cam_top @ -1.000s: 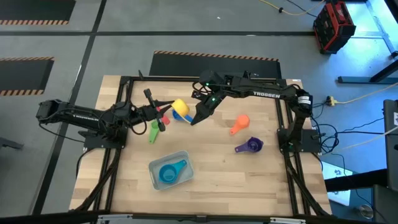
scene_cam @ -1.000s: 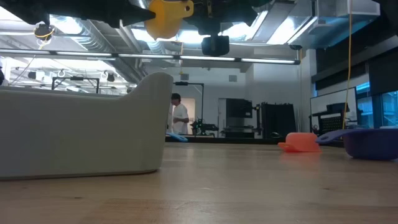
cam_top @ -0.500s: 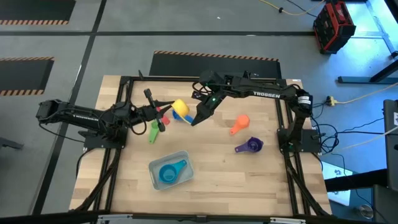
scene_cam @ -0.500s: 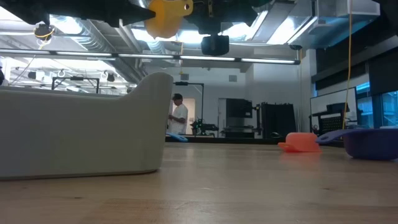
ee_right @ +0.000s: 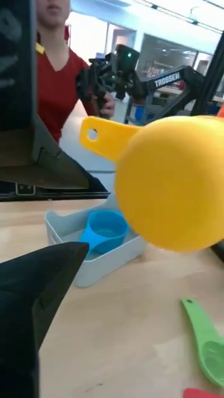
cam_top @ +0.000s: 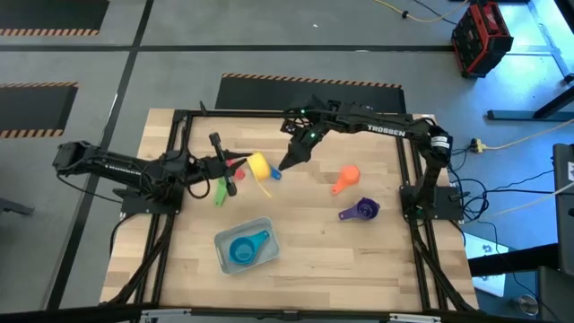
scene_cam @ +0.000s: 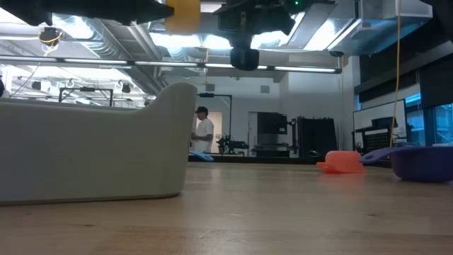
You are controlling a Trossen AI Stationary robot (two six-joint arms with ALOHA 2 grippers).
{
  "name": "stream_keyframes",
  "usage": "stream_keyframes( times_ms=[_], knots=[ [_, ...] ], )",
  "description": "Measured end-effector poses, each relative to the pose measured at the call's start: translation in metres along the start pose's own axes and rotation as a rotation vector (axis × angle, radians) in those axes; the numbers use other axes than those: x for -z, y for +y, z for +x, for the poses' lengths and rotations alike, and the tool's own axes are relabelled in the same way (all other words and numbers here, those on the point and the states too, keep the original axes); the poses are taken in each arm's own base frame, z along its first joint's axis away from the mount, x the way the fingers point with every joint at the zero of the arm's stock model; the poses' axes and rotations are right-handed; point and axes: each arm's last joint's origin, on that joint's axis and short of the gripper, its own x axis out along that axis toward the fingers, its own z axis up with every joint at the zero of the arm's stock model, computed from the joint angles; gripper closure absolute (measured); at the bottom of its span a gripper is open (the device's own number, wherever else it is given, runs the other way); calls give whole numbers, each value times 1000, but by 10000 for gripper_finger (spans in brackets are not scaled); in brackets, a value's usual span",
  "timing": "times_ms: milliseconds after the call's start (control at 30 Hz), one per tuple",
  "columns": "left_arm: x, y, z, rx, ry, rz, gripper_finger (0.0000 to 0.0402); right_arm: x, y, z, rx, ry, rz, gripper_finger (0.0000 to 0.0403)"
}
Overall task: Nest measuring cups in basket
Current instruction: Stack the yellow measuring cup into the light blue measuring cup in the grey bin
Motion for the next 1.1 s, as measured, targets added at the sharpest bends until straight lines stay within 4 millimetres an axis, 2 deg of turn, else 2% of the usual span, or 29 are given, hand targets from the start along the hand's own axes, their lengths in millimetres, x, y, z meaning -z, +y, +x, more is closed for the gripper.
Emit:
stream_keyframes(
  times_ms=[167, 333, 533, 700, 800, 900, 1100],
  knots=[
    [-5, -8, -4, 49, -21, -139, 388, 4, -8, -7, 25, 32, -36, 249],
    [-12, -19, -9, 121, -34, -416, 387, 19, -9, -17, 142, 105, -96, 249],
    [-20, -33, -19, 220, -11, -855, 396, 39, 9, -40, 489, 173, -248, 249],
    [-27, -45, -29, 266, 40, -1172, 396, 48, 37, -51, 512, 156, -415, 249],
    [-27, -54, -37, 238, 108, -1267, 398, 59, 43, -53, 503, 145, -478, 249],
    [-31, -62, -45, 208, 173, -1343, 398, 76, 38, -51, 496, 143, -494, 249],
    [-64, -73, -47, 168, 412, -1378, 399, 114, 26, -52, 482, 112, -507, 249]
  ],
)
